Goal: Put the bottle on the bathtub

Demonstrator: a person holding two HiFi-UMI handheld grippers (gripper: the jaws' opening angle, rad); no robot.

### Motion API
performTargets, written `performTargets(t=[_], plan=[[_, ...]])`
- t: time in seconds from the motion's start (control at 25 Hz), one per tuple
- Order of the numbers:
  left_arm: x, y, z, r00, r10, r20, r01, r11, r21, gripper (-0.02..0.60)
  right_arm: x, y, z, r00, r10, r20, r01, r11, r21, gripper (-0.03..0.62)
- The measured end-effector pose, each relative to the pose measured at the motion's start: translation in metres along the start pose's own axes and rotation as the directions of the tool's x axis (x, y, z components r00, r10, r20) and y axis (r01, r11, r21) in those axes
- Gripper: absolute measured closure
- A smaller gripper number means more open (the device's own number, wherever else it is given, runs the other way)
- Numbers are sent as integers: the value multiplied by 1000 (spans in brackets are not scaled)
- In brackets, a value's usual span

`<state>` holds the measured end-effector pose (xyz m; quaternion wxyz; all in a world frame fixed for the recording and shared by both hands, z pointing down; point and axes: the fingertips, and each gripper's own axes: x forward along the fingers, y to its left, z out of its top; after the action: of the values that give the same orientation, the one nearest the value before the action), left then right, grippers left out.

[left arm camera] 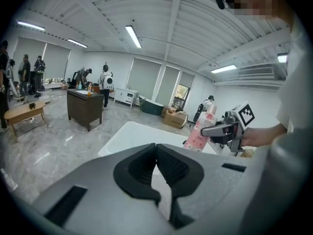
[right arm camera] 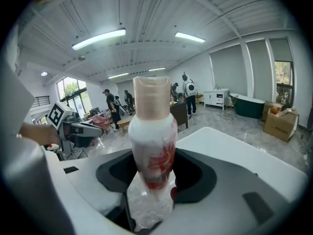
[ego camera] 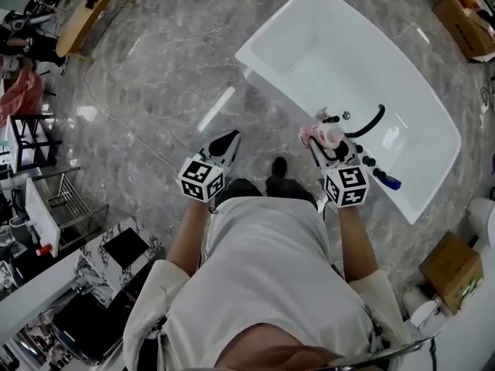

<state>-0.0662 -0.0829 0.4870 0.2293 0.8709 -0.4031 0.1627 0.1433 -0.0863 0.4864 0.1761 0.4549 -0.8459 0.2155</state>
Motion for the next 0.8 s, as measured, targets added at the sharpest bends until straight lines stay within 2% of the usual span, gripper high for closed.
performTargets(t=[0.16,0.4,0.8], plan=[[17,16,10,1000,-12,-13,12,1000,10,574,18,-7,5,1000,-25,-1,25,1000,18,361],[38,46,17,995,-82,-59,85,995,59,574,52,-6,3,995,-93,-22,94,994,49,361],[91,102,2,970,-199,-137,213,972,98,574,123,-28,-22,969,-246,-19,246,960,135,361]])
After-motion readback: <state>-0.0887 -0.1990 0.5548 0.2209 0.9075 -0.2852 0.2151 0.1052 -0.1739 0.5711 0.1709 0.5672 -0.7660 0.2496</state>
